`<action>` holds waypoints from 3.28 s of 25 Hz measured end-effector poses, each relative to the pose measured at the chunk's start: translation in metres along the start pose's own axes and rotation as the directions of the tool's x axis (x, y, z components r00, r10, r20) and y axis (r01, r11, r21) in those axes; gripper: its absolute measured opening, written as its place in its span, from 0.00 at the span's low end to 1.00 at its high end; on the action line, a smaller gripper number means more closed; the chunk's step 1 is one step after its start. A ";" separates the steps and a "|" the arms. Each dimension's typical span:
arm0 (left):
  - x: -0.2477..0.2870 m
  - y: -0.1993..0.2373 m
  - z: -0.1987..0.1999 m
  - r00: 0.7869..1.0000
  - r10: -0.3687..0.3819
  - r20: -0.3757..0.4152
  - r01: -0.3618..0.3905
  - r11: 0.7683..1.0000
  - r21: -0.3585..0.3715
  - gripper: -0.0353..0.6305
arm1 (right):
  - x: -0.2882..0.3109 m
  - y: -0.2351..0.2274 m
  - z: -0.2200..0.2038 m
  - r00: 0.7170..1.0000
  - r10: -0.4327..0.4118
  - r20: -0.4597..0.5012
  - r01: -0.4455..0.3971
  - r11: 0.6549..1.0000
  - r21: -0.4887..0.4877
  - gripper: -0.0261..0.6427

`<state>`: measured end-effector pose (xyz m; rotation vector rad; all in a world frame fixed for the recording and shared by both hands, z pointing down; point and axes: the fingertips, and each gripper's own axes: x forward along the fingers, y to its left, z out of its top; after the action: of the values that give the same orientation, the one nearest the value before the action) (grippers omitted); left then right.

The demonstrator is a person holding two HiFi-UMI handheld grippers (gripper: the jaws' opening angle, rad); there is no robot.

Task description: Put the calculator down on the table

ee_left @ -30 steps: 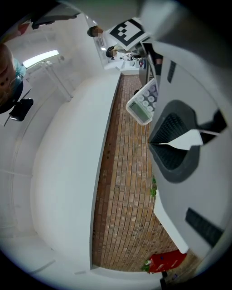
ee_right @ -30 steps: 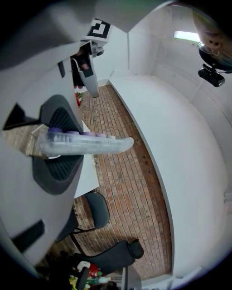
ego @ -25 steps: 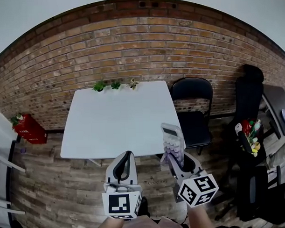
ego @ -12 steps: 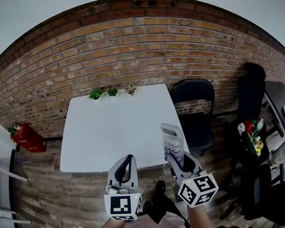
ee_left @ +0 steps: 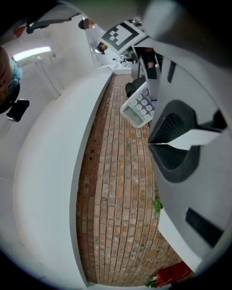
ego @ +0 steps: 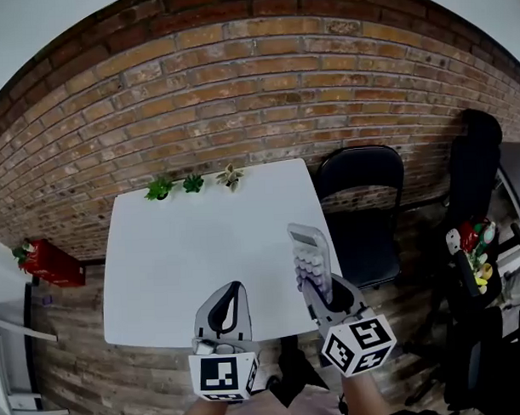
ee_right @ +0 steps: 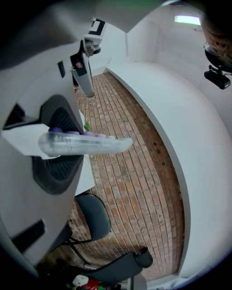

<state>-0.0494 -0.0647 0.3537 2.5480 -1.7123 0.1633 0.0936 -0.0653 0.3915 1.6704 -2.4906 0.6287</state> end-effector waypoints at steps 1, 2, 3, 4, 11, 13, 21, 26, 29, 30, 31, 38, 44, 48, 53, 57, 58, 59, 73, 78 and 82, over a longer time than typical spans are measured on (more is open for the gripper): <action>0.013 0.003 0.003 1.000 0.006 0.000 -0.006 1.000 0.004 0.07 | 0.012 -0.007 0.006 1.000 0.006 -0.001 -0.006 1.000 0.003 0.23; 0.026 0.005 0.006 1.000 0.013 0.001 -0.013 1.000 0.009 0.07 | 0.024 -0.015 0.012 1.000 0.011 -0.002 -0.011 1.000 0.005 0.23; 0.038 0.008 0.009 1.000 0.019 0.001 -0.019 1.000 0.013 0.07 | 0.035 -0.023 0.018 1.000 0.015 -0.001 -0.015 1.000 0.006 0.23; 0.049 0.010 0.012 1.000 0.025 0.001 -0.025 1.000 0.016 0.07 | 0.045 -0.030 0.025 1.000 0.018 0.000 -0.018 1.000 0.007 0.23; 0.100 0.034 0.042 0.995 0.091 0.039 -0.092 0.996 0.022 0.07 | 0.103 -0.050 0.082 0.997 0.074 0.024 -0.073 0.997 -0.039 0.23; 0.107 0.040 0.048 0.993 0.109 0.054 -0.110 0.994 0.004 0.07 | 0.115 -0.049 0.093 0.996 0.092 0.021 -0.090 0.994 -0.059 0.23; 0.127 0.080 0.043 0.986 0.158 0.050 -0.157 0.987 -0.024 0.07 | 0.159 -0.032 0.095 0.991 0.131 -0.023 -0.132 0.986 -0.099 0.23; 0.138 0.103 0.030 0.989 0.149 0.018 -0.148 0.988 -0.046 0.07 | 0.182 -0.027 0.077 0.991 0.110 -0.076 -0.116 0.990 -0.081 0.23; 0.144 0.111 0.020 0.990 0.141 -0.009 -0.141 0.988 -0.055 0.07 | 0.196 -0.026 0.062 0.989 0.102 -0.112 -0.109 0.992 -0.065 0.23; 0.145 0.113 0.016 0.990 0.138 -0.019 -0.139 0.989 -0.059 0.07 | 0.200 -0.026 0.057 0.987 0.099 -0.125 -0.107 0.992 -0.060 0.23; 0.147 0.116 0.012 0.991 0.134 -0.029 -0.136 0.989 -0.063 0.07 | 0.203 -0.025 0.050 0.986 0.095 -0.138 -0.104 0.993 -0.056 0.23; 0.153 0.127 -0.016 0.990 0.102 -0.094 -0.109 0.991 -0.083 0.07 | 0.224 -0.030 0.001 0.967 0.062 -0.246 -0.070 0.997 -0.022 0.23; 0.164 0.136 -0.038 0.987 0.068 -0.143 -0.082 0.992 -0.097 0.07 | 0.241 -0.039 -0.044 0.941 0.038 -0.337 -0.032 0.999 0.021 0.23; 0.172 0.143 -0.052 0.983 0.053 -0.173 -0.072 0.992 -0.108 0.07 | 0.253 -0.040 -0.065 0.924 0.031 -0.381 -0.016 0.999 0.043 0.23; 0.180 0.153 -0.071 0.976 0.041 -0.214 -0.069 0.990 -0.124 0.07 | 0.264 -0.044 -0.085 0.909 0.041 -0.414 0.008 0.993 0.117 0.23; 0.184 0.160 -0.080 0.973 0.039 -0.229 -0.071 0.989 -0.132 0.07 | 0.268 -0.045 -0.096 0.899 0.031 -0.437 0.030 0.991 0.133 0.24; 0.185 0.161 -0.081 0.972 0.039 -0.232 -0.071 0.989 -0.132 0.07 | 0.268 -0.045 -0.098 0.898 0.032 -0.440 0.032 0.990 0.137 0.24; 0.185 0.162 -0.081 0.972 0.039 -0.234 -0.071 0.989 -0.133 0.07 | 0.269 -0.044 -0.099 0.896 0.033 -0.442 0.033 0.990 0.140 0.24; 0.183 0.161 -0.085 0.969 0.029 -0.246 -0.064 0.988 -0.138 0.07 | 0.272 -0.043 -0.104 0.888 0.020 -0.459 0.036 0.993 0.113 0.25; 0.182 0.162 -0.083 0.970 0.033 -0.241 -0.068 0.988 -0.137 0.07 | 0.270 -0.046 -0.104 0.884 -0.002 -0.467 0.043 0.996 0.077 0.28; 0.182 0.161 -0.082 0.971 0.032 -0.237 -0.066 0.988 -0.136 0.07 | 0.267 -0.054 -0.106 0.879 -0.043 -0.475 0.068 0.997 0.037 0.36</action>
<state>-0.1346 -0.2830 0.4574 2.2822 -1.6358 0.3179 0.0173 -0.2745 0.5802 1.3829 -2.0837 0.9694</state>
